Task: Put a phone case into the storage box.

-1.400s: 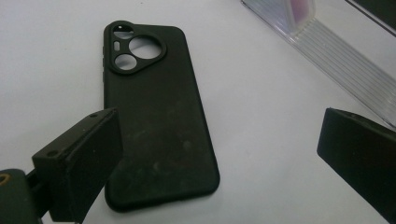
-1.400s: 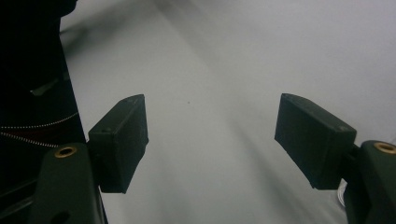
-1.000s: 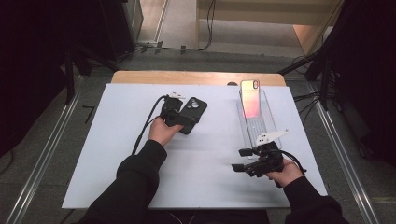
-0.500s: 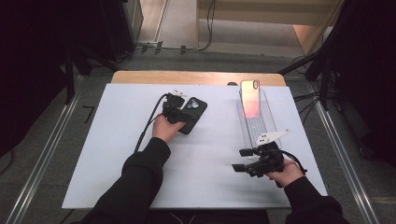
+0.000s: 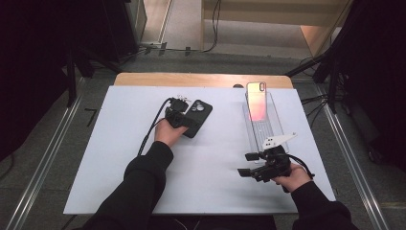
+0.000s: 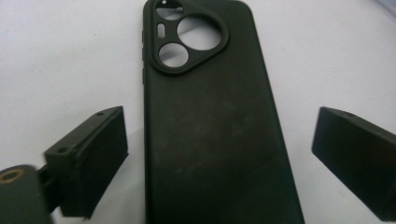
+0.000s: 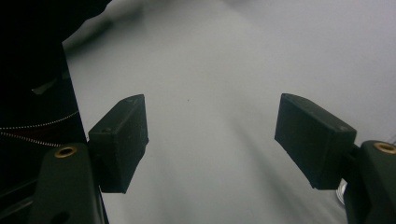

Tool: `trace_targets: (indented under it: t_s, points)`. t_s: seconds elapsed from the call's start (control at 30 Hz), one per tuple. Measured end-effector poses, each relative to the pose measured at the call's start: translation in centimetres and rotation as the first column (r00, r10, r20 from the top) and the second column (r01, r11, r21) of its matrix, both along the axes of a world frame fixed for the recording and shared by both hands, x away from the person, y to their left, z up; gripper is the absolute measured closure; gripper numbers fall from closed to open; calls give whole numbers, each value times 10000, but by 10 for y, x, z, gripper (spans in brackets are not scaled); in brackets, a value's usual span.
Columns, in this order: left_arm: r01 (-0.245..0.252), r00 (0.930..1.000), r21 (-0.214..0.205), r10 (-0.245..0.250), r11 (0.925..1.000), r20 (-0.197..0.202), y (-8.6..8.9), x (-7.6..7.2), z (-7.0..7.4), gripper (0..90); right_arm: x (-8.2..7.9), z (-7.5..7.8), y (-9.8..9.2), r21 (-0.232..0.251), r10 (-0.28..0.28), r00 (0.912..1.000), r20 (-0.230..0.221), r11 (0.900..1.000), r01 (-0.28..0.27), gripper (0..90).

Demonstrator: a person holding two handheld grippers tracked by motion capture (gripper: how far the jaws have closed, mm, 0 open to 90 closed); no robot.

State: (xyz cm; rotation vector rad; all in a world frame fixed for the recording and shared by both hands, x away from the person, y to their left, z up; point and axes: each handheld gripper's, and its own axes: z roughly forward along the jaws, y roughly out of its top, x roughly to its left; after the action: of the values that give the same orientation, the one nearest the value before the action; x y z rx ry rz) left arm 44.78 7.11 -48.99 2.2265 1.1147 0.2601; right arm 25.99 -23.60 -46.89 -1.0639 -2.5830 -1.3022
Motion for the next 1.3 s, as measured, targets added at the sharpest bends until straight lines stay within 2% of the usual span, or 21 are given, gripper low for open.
trace_targets:
  t_s: [0.3, 0.43, 0.7, 0.97, 1.1, 1.3]
  points:
    - [124, 9999, 787, -126, 9968, 17, -6, -1, -10, 49, 0, 0, 0, -30, -17, 10000, -26, 10000, 17, 236]
    - [46, 9999, 819, -54, 9966, 93, -8, -2, -10, 50, 0, 0, 1, -41, 16, 10000, -28, 10000, -16, 236]
    - [123, 9992, 1383, -175, 9903, 360, -13, -5, -12, 47, 0, -1, 1, -79, 34, 10000, 7, 10000, -34, 236]
    - [0, 9992, 1418, -55, 9899, 388, -14, -6, -13, 50, 0, -1, 2, -113, 67, 10000, 39, 9999, -67, 236]
    - [38, 9990, 1404, -99, 9901, 428, -15, -7, -11, 114, 0, -1, 2, -126, 59, 10000, 10, 9999, -59, 236]
    - [-31, 9992, 1386, -26, 9903, 404, -16, -8, -11, 125, 0, -1, 2, -135, 72, 10000, 19, 9999, -72, 236]
